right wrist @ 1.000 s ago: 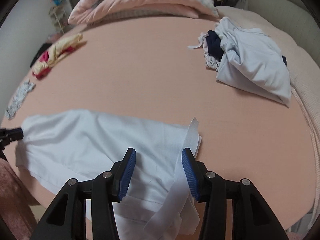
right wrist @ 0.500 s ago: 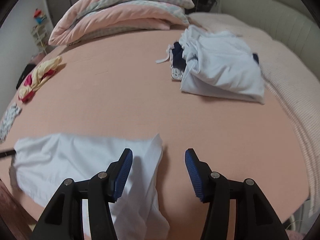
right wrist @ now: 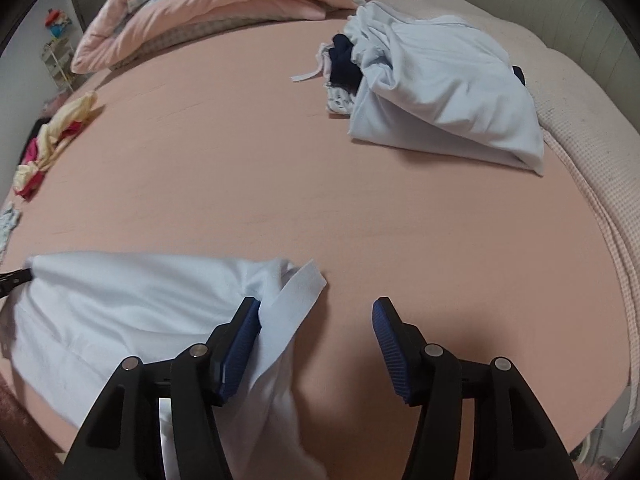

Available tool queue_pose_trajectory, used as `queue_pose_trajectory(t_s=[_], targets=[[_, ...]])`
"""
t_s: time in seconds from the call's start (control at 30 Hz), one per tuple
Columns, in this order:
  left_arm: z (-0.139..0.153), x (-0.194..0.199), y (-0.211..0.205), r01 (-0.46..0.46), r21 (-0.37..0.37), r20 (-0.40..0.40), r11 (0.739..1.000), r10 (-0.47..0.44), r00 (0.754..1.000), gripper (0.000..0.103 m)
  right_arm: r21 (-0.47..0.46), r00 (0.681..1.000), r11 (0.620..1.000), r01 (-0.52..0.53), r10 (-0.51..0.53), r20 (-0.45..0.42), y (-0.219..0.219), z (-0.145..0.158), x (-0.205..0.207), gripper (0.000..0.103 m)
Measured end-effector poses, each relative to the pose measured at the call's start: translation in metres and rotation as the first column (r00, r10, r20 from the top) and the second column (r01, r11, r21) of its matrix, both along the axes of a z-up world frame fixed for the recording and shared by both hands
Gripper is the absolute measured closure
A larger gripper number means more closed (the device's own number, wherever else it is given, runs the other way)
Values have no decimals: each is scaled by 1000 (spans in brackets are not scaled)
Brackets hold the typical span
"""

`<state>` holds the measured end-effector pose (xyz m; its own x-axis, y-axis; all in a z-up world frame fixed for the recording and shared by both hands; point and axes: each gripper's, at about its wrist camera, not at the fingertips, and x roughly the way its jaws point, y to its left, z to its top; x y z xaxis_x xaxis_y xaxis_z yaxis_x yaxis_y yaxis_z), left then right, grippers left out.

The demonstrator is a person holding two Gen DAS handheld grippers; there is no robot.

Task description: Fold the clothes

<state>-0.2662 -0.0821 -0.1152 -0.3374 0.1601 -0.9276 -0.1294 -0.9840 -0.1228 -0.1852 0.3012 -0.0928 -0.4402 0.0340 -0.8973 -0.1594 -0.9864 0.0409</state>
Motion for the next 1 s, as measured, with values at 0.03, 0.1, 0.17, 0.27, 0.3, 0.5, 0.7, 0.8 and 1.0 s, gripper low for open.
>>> queue_pose_trajectory(t_s=[0.03, 0.1, 0.17, 0.27, 0.3, 0.5, 0.7, 0.8, 1.0], targets=[[8, 6, 0, 7, 16, -8, 1000, -7, 1000, 95, 7, 1000, 1000, 18, -18, -25, 1, 7, 1, 46], [13, 18, 4, 21, 9, -10, 1000, -21, 1000, 95, 27, 994, 999, 23, -20, -104, -3, 30, 12, 46], [9, 30, 11, 36, -27, 2, 999, -36, 999, 95, 20, 978, 997, -70, 72, -197, -19, 55, 32, 44], [2, 47, 17, 56, -75, 9, 996, -55, 998, 95, 36, 954, 966, -257, 259, -152, -61, 58, 59, 44], [-1, 52, 20, 56, -91, 6, 994, -56, 998, 95, 60, 949, 951, -302, 306, -81, -70, 48, 65, 44], [20, 65, 18, -1, -203, -47, 979, -9, 999, 95, 204, 947, 924, -323, 314, 72, -74, 20, 70, 40], [35, 78, 24, 42, -55, -132, 998, -49, 990, 95, 184, 977, 959, -213, 213, 21, -47, 34, 74, 39], [21, 84, 40, 87, -85, -112, 993, -97, 989, 95, 154, 985, 974, -169, 164, 43, -31, 27, 75, 39], [6, 98, 42, 118, -92, -10, 989, -120, 993, 95, 0, 994, 994, -106, 106, 25, 2, 23, 93, 37]])
